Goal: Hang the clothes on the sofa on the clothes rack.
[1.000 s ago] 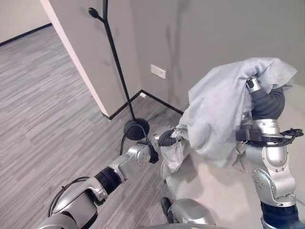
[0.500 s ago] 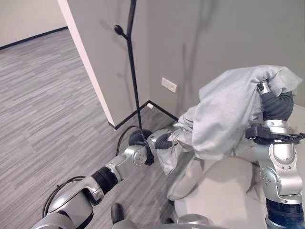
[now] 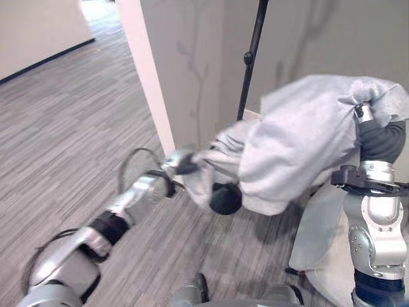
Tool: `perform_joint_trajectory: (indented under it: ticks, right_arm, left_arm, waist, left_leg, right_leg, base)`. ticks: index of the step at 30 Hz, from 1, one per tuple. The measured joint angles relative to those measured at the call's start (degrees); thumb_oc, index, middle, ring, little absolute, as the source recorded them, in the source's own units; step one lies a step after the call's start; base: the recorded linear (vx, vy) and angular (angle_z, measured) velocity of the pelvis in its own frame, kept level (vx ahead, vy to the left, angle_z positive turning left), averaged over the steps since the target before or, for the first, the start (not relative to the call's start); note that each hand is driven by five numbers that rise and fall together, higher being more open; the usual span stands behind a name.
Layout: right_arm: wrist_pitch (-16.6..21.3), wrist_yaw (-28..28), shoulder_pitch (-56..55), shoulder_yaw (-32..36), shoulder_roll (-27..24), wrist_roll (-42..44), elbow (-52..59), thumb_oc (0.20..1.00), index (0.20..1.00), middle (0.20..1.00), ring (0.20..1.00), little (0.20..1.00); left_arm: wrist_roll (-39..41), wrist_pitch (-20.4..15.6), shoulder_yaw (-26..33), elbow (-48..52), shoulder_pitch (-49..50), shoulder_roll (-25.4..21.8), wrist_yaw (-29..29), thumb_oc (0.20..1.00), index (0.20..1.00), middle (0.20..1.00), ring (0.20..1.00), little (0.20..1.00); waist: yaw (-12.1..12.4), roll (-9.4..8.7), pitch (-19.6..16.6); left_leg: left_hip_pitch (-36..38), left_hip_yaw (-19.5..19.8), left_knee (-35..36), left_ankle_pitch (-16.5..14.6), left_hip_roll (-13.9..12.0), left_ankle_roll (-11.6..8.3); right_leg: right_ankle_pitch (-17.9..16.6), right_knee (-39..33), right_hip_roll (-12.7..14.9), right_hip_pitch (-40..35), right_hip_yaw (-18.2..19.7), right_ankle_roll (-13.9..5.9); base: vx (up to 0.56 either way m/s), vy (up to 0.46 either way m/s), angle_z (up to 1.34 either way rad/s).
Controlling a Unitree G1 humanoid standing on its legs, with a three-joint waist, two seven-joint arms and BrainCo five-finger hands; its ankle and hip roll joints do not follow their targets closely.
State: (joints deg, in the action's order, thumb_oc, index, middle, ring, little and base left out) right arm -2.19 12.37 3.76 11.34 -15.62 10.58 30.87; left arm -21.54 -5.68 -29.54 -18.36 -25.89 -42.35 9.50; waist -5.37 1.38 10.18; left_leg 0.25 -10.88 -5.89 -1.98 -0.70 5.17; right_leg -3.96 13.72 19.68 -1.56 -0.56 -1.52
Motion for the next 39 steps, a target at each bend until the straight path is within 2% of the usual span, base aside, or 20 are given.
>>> perform_joint_trajectory:
  ticks: [1, 2, 3, 4, 5, 6, 7, 8, 9, 11, 13, 17, 22, 24, 25, 29, 31, 34, 38, 39]
  right_arm:
    - [-0.03, 0.36, -2.21, 0.77, -0.20, -0.69, -0.19, 0.200, 0.200, 0.200, 0.200, 0.200]
    - [-0.30, 0.52, -1.79, 0.44, -1.56, -1.93, -0.12, 0.200, 0.200, 0.200, 0.200, 0.200]
    - [-0.45, 0.54, -1.13, 0.40, -2.87, -4.03, -0.15, 0.200, 0.200, 0.200, 0.200, 0.200]
    - [-0.46, 0.53, 1.07, 0.42, -3.14, -6.11, -0.83, 0.200, 0.200, 0.200, 0.200, 0.200]
    - [-0.58, 0.75, 4.00, 0.25, -5.39, -8.16, -2.24, 0.200, 0.200, 0.200, 0.200, 0.200]
    - [-2.68, 1.17, 7.38, -1.58, -8.50, -10.23, -3.80, 0.200, 0.200, 0.200, 0.200, 0.200]
    - [-2.57, 1.30, 8.64, -2.06, -10.20, -11.65, -3.89, 0.200, 0.200, 0.200, 0.200, 0.200]
    - [-2.45, 1.84, 9.63, -1.96, -11.38, -12.85, -4.06, 0.200, 0.200, 0.200, 0.200, 0.200]
    - [-2.35, 3.72, 14.95, -3.33, -13.53, -15.92, -8.60, 0.200, 0.200, 0.200, 0.200, 0.200]
    - [-2.53, 5.13, 19.33, -4.04, -15.53, -18.20, -11.29, 0.200, 0.200, 0.200, 0.200, 0.200]
    - [-2.81, 6.61, 22.66, -4.70, -17.09, -20.34, -12.56, 0.200, 0.200, 0.200, 0.200, 0.200]
    - [-3.90, 9.45, 29.12, -6.49, -21.78, -21.60, -18.23, 0.200, 0.200, 0.200, 0.200, 0.200]
    - [-4.89, 10.21, 29.01, -6.51, -22.16, -23.51, -17.95, 0.200, 0.200, 0.200, 0.200, 0.200]
    - [-4.79, 10.84, 30.73, -8.71, -26.41, -23.55, -23.39, 0.200, 0.200, 0.200, 0.200, 0.200]
    - [-4.46, 11.55, 35.34, -13.77, -33.06, -23.55, -33.38, 0.200, 0.200, 0.200, 0.200, 0.200]
    - [-4.90, 12.87, 42.65, -17.27, -40.19, -23.48, -47.08, 0.200, 0.200, 0.200, 0.200, 0.200]
    - [-4.31, 13.73, 45.53, -20.03, -41.44, -23.44, -51.54, 0.200, 0.200, 0.200, 0.200, 0.200]
    - [-4.39, 14.53, 54.73, -29.11, -42.44, -22.73, -60.78, 0.200, 0.200, 0.200, 0.200, 0.200]
    - [-2.94, 14.40, 61.91, -38.08, -43.10, -20.80, -66.48, 0.200, 0.200, 0.200, 0.200, 0.200]
    - [-2.23, 13.96, 64.97, -41.98, -43.00, -19.32, -68.93, 0.200, 0.200, 0.200, 0.200, 0.200]
  left_arm:
    - [-0.07, -0.01, 0.47, 0.38, 0.74, -0.33, 1.51, 0.200, 0.200, 0.200, 0.200, 0.200]
    - [-1.57, -0.25, 0.40, 0.22, 0.51, -1.53, 2.40, 0.200, 0.200, 0.200, 0.200, 0.200]
    - [-2.31, -0.61, 0.83, -0.27, -0.28, -2.02, 3.68, 0.200, 0.200, 0.200, 0.200, 0.200]
    - [-2.42, -0.85, 1.08, 0.65, -1.29, -5.40, 4.57, 0.200, 0.200, 0.200, 0.200, 0.200]
    - [-2.84, -0.51, 2.61, 1.07, -1.74, -6.33, 5.59, 0.200, 0.200, 0.200, 0.200, 0.200]
    - [-3.42, 1.29, 2.38, -0.26, -2.53, -4.77, 7.18, 0.200, 0.200, 0.200, 0.200, 0.200]
    - [-3.95, 1.25, 1.11, -0.58, -4.49, -5.27, 7.38, 0.200, 0.200, 0.200, 0.200, 0.200]
    - [-4.18, 1.13, 0.73, -0.55, -6.42, -5.53, 7.91, 0.200, 0.200, 0.200, 0.200, 0.200]
    - [-4.39, 1.10, -0.61, -2.65, -12.22, -6.68, 10.34, 0.200, 0.200, 0.200, 0.200, 0.200]
    - [-4.39, 1.70, -1.71, -3.22, -18.26, -7.88, 12.20, 0.200, 0.200, 0.200, 0.200, 0.200]
    - [-4.37, 1.75, -2.63, -3.68, -22.57, -8.94, 13.83, 0.200, 0.200, 0.200, 0.200, 0.200]
    - [-4.33, 2.13, -6.51, -5.14, -31.21, -10.70, 16.69, 0.200, 0.200, 0.200, 0.200, 0.200]
    - [-4.39, 2.20, -6.58, -4.04, -31.43, -10.79, 17.55, 0.200, 0.200, 0.200, 0.200, 0.200]
    - [-4.33, 2.36, -10.67, -8.86, -35.34, -9.67, 17.55, 0.200, 0.200, 0.200, 0.200, 0.200]
    - [-4.08, 2.69, -14.89, -15.74, -40.75, -7.00, 17.71, 0.200, 0.200, 0.200, 0.200, 0.200]
    - [-2.16, 3.28, -17.66, -18.61, -49.18, -5.17, 17.59, 0.200, 0.200, 0.200, 0.200, 0.200]
    - [-2.01, 3.44, -19.00, -21.74, -52.06, -3.18, 17.70, 0.200, 0.200, 0.200, 0.200, 0.200]
    - [0.04, 3.36, -24.84, -29.72, -59.98, 0.87, 17.59, 0.200, 0.200, 0.200, 0.200, 0.200]
    - [3.04, 3.14, -27.34, -36.38, -65.10, 5.19, 17.27, 0.200, 0.200, 0.200, 0.200, 0.200]
    - [5.36, 3.26, -28.56, -41.53, -66.59, 7.62, 16.85, 0.200, 0.200, 0.200, 0.200, 0.200]
  waist:
    - [-0.24, 0.55, -0.42]
    - [-0.47, 1.48, -0.37]
    - [-1.32, 0.05, -0.33]
    - [-1.71, -3.31, -0.45]
    - [-2.09, -3.05, 0.34]
    - [-1.99, -0.78, 1.00]
    - [-3.26, 0.50, 1.33]
    - [-4.47, 0.66, 1.54]
    - [-5.42, -0.19, 2.13]
    - [-6.24, -1.08, 2.32]
    - [-6.53, -0.54, 2.89]
    - [-6.27, -0.88, 3.20]
    - [-5.35, -0.37, 4.10]
    - [-5.57, -0.84, 4.48]
    - [-5.83, -0.82, 4.59]
    - [-6.90, -0.92, 5.91]
    - [-7.36, -0.75, 6.00]
    - [-8.59, -0.53, 6.09]
    - [-8.50, -0.40, 6.09]
    - [-8.40, -0.16, 6.09]
  left_leg:
    - [1.79, 0.21, 2.81, 0.21, 1.02, -0.48]
    - [4.01, 1.00, 7.04, 1.48, 2.39, -3.23]
    - [2.60, -0.04, 3.94, -2.78, 3.07, -12.03]
    - [-1.27, -0.37, -7.28, -6.85, 2.77, 2.09]
    - [0.19, 0.97, -7.95, -8.75, 1.29, -0.29]
    - [2.84, 2.15, -5.83, -8.71, 1.57, 0.28]
    - [4.64, 2.68, -2.76, -6.53, 1.04, 0.98]
    - [6.22, 2.95, -0.40, -5.50, 1.17, 1.83]
    - [9.47, 2.28, 3.69, -3.05, 1.89, 1.34]
    - [11.34, 2.21, 5.21, -3.01, 2.72, 1.30]
    - [14.16, 2.20, 6.81, -2.99, 3.01, 1.26]
    - [18.10, 2.44, 8.24, -3.74, 4.79, 0.02]
    - [20.94, 2.30, 7.51, -4.22, 4.01, -1.27]
    - [21.91, 2.28, 6.76, -4.48, 3.77, -1.86]
    - [21.94, 2.51, 6.38, -4.48, 3.73, -1.86]
    - [21.90, 2.62, 7.72, -4.27, 3.64, -2.18]
    - [21.98, 2.72, 7.88, -4.20, 3.71, -2.29]
    - [21.84, 4.09, 8.49, -4.21, 3.93, -2.30]
    - [21.69, 4.15, 9.20, -4.23, 4.01, -2.29]
    - [21.52, 4.13, 9.24, -4.23, 3.88, -2.29]
  right_leg:
    - [1.31, 1.52, -2.34, -0.98, 0.44, -0.76]
    - [3.65, 3.63, -7.73, -0.50, 1.68, -1.21]
    - [5.25, 2.76, -12.20, 0.15, 1.88, 1.71]
    - [4.68, 1.16, -9.26, 0.22, 3.51, 2.15]
    - [6.71, 3.10, -8.74, 0.57, 3.04, -1.46]
    - [10.17, 5.17, -11.21, 2.35, 1.86, -0.96]
    - [10.49, 2.31, -13.67, 1.85, 1.05, -0.50]
    - [10.32, 0.18, -15.14, 1.92, 0.14, -0.63]
    - [7.99, -3.62, -16.78, 2.88, -2.31, -0.26]
    - [5.53, -5.99, -18.28, 4.38, -3.97, 1.36]
    - [2.55, -6.66, -19.37, 4.47, -5.12, 2.79]
    - [-4.08, -8.47, -18.91, 2.31, -4.94, 3.16]
    - [-3.96, -13.33, -20.38, -3.46, -4.05, 3.00]
    - [-3.95, -14.52, -20.74, -5.32, -3.34, 3.02]
    - [-3.94, -14.65, -20.73, -5.58, -3.22, 3.02]
    - [-3.92, -14.97, -20.89, -5.06, -3.28, 3.00]
    - [-3.87, -15.30, -20.78, -5.21, -3.29, 2.95]
    - [-3.72, -16.34, -20.47, -5.31, -3.41, 2.73]
    - [-3.33, -17.13, -20.42, -5.18, -3.31, 2.14]
    - [-3.41, -17.36, -20.51, -5.13, -3.40, 2.05]
  base:
    - [0.09, 0.419, 0.22]
    - [0.10, 0.361, 0.45]
    - [0.14, 0.405, 0.36]
    - [0.15, 0.368, 0.22]
    - [0.15, 0.395, -0.31]
    - [0.07, 0.196, -0.22]
    - [0.05, 0.161, 0.03]
    - [0.04, 0.061, 0.34]
    - [0.08, 0.085, 0.14]
    - [0.06, 0.046, 0.03]
    - [0.05, 0.009, 0.06]
    - [0.05, -0.049, 0.08]
    - [0.07, -0.059, -0.17]
    - [0.05, -0.062, -0.14]
    - [0.03, -0.050, -0.07]
    - [0.04, -0.048, 0.00]
    - [0.07, -0.064, -0.01]
    - [0.05, -0.059, 0.05]
    - [0.04, -0.059, 0.00]
    - [0.05, -0.072, 0.01]
